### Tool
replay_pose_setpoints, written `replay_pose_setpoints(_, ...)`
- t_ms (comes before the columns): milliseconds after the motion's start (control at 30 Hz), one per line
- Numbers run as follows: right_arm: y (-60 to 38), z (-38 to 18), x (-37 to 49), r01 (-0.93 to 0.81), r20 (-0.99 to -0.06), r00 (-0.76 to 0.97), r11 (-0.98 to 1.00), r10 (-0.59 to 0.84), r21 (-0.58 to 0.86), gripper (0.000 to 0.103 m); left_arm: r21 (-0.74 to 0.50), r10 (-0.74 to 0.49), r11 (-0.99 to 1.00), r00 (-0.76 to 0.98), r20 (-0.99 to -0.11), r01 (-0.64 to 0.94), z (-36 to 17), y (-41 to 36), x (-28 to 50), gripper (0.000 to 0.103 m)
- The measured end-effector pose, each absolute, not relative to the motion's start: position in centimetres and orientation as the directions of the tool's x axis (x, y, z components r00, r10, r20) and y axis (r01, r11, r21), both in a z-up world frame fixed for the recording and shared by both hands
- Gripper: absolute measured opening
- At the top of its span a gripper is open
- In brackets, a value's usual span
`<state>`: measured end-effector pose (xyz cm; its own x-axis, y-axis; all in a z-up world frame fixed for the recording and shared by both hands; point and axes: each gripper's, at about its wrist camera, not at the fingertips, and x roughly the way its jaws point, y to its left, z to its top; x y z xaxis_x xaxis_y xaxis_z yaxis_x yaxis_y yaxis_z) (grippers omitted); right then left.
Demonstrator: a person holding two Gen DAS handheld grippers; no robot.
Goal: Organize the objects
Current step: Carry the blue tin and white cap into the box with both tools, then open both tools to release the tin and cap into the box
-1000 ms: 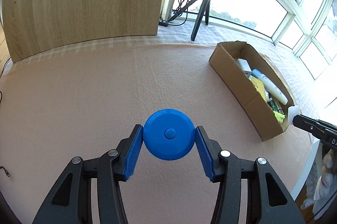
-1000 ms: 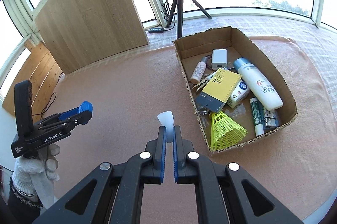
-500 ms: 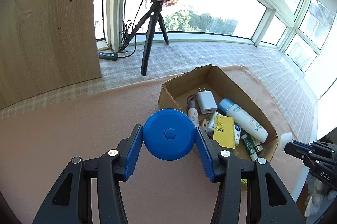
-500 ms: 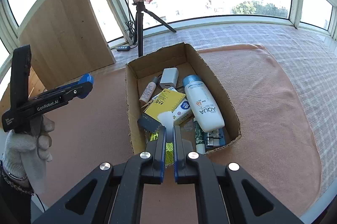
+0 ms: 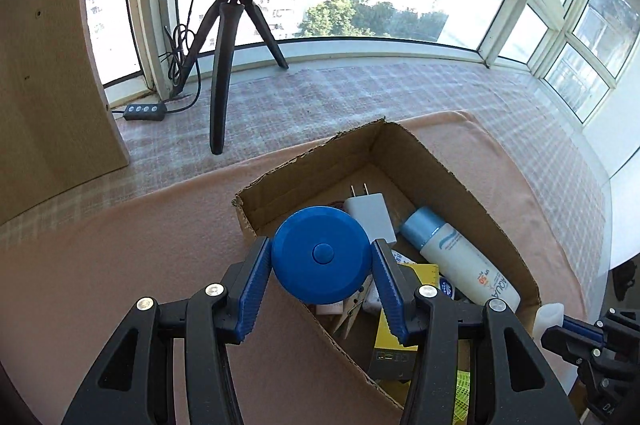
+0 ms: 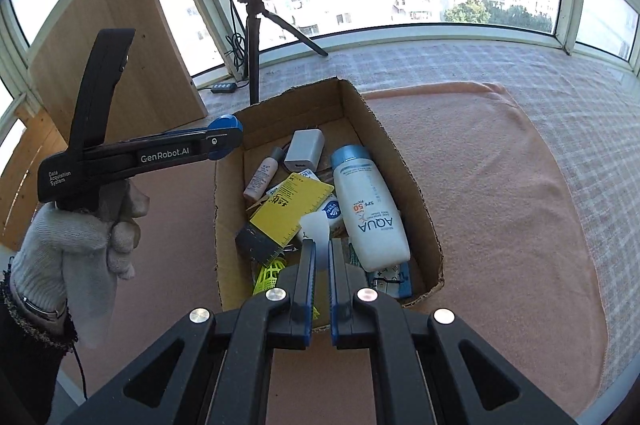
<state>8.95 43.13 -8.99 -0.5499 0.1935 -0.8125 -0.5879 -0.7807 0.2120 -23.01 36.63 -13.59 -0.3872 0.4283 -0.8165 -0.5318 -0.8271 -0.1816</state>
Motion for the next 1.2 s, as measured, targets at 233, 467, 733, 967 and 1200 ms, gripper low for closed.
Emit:
replay_pose_setpoints(233, 43.3, -9.2, 8.6, -0.582, -0.817, -0.548, -0.784, 0.182, 0.215, 0.005, -0.173, 0.419, -0.832, -0.393, -0.819, -0.527, -14.0, 37.8, -24.3, 0.054)
replay_pose_setpoints(467, 43.5, -8.7, 8.6, -0.581, -0.805, -0.560, -0.785, 0.194, 0.215, 0.023, -0.166, 0.432, -0.824, -0.410, -0.803, -0.542, -13.4, 38.2, -24.6, 0.058)
replay_pose_setpoints(733, 43.1, -8.0, 8.5, -0.580, -0.787, -0.577, -0.788, 0.217, 0.208, 0.057, -0.170, 0.431, -0.829, -0.415, -0.801, -0.533, -12.9, 38.0, -24.6, 0.079)
replay_pose_setpoints(967, 43.1, -8.1, 8.5, -0.586, -0.787, -0.578, -0.780, 0.214, 0.219, 0.057, -0.161, 0.430, -0.826, -0.419, -0.800, -0.540, -12.6, 37.4, -24.1, 0.079)
replay_pose_setpoints(1200, 42.2, -7.6, 8.2, -0.588, -0.784, -0.579, -0.781, 0.224, 0.210, 0.057, -0.150, 0.424, -0.828, -0.429, -0.798, -0.540, -11.9, 36.2, -23.4, 0.079)
